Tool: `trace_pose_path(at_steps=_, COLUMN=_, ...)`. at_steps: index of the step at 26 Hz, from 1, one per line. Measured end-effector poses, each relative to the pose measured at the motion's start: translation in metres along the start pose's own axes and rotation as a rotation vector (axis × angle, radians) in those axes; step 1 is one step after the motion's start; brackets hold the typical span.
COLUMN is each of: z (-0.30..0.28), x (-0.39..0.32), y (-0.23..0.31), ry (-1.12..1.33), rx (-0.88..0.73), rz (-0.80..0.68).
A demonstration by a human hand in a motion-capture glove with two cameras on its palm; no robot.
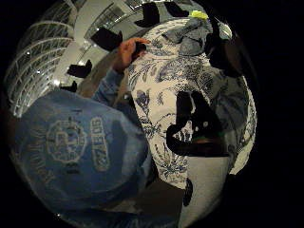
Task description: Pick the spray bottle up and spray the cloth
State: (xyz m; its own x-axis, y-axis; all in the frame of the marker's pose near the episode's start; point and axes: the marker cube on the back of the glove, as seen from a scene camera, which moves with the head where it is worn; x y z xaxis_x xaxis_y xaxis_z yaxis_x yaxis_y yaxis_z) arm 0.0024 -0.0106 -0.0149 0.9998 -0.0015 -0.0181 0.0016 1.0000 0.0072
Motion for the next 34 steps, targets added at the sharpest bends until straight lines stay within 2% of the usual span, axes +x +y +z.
trace_pose_path(at_steps=7, z=0.0, x=0.003, y=0.002, ry=-0.012, rx=0.008, rz=0.012)
trace_pose_path(at_steps=12, z=-0.005, x=0.026, y=0.009, ry=-0.102, rx=0.019, rz=0.102)
trace_pose_path(at_steps=22, z=-0.03, x=0.1, y=0.025, ry=-0.445, rx=0.135, rz=0.326)
trace_pose_path(at_steps=30, z=-0.039, x=0.152, y=0.023, ry=-0.769, rx=0.282, rz=0.45)
trace_pose_path(at_steps=34, z=-0.037, x=0.17, y=0.021, ry=-0.838, rx=0.31, rz=0.507)
